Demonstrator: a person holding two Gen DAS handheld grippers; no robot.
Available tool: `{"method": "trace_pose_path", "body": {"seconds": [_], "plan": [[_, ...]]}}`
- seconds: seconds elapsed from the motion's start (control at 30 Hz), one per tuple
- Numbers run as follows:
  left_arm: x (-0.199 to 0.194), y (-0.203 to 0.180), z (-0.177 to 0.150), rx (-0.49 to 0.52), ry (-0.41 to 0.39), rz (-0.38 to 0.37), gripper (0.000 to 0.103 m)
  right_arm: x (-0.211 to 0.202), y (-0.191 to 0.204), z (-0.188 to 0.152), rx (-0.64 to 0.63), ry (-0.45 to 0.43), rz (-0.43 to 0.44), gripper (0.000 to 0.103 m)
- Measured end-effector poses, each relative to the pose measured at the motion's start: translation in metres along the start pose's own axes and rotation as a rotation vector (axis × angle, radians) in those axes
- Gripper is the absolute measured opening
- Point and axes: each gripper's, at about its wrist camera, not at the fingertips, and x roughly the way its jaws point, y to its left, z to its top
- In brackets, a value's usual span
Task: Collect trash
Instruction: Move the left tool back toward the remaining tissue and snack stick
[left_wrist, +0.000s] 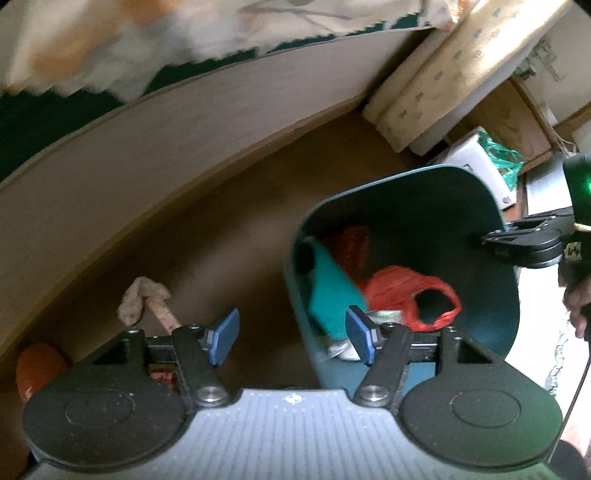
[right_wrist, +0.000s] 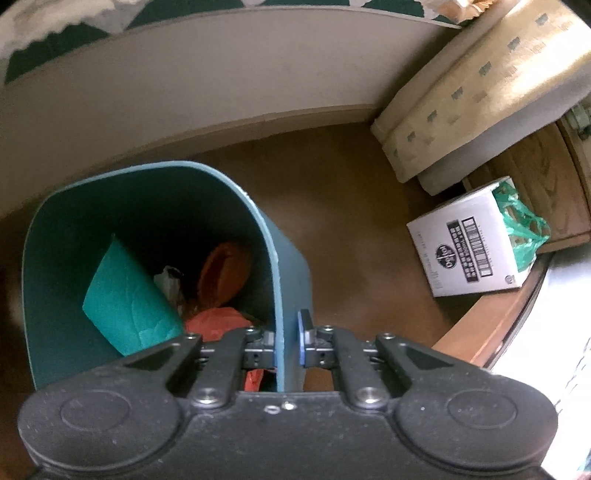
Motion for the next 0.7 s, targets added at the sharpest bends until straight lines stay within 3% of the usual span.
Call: {"method": "trace_pose_path", "body": {"seconds": [0.33, 0.7], "plan": [[0.033, 0.059, -0.014, -0.06, 0.056, 0.114, 0.063, 0.02, -0.007, 0.012, -0.152, -0.034, -0.113, 0.0], [0.065, 0.086, -0.021, -0.096, 0.106, 0.155, 0.063, 0.047, -0.028, 0.048, -0.157, -0.067, -0.109, 0.002]]}}
